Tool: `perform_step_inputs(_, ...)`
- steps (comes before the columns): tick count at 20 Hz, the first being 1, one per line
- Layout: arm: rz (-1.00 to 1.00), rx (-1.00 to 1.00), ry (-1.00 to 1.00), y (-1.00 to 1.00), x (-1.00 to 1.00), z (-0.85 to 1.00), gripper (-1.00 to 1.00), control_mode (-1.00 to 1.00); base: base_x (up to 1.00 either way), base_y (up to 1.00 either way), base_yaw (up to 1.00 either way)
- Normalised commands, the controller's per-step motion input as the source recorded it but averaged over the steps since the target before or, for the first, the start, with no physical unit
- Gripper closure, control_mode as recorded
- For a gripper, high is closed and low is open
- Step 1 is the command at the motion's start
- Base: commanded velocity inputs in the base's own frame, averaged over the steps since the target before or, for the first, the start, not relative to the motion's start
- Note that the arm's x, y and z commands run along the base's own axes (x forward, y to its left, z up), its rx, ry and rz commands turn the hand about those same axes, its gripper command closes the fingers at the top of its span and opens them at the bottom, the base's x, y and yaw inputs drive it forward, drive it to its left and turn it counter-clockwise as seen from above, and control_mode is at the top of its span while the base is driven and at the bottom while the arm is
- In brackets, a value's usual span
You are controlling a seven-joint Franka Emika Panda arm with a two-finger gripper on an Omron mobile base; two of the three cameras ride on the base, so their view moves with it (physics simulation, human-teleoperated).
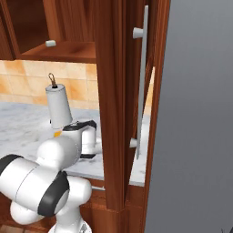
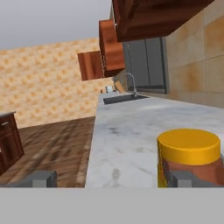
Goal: Pick the honey bottle and honey bottle from the counter and place them in the cabinets closest to them.
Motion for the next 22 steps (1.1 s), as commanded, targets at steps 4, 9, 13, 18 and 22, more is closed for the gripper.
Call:
perform_step_inputs(4, -0.05, 0.04, 0.0, -0.21, 0.0, 0.0, -1.0, -1.0, 0.0, 0.0, 0.0)
perform_step_inputs(9, -0.08, 0.0, 0.0, -0.16, 0.24, -0.04, -1.0, -1.0, 0.0, 0.0, 0.0)
perform_step_inputs(13, -0.04, 0.0, 0.0, 0.0, 0.39, -0.01, -1.0, -1.0, 0.0, 0.0, 0.0)
perform_step_inputs(18, 0.0, 0.0, 0.0, 0.08, 0.2, -0.07, -1.0, -1.0, 0.0, 0.0, 0.0)
perform_step_inputs(22, 0.0, 0.0, 0.0, 0.15, 0.0, -0.24, -1.0, -1.0, 0.0, 0.0, 0.0)
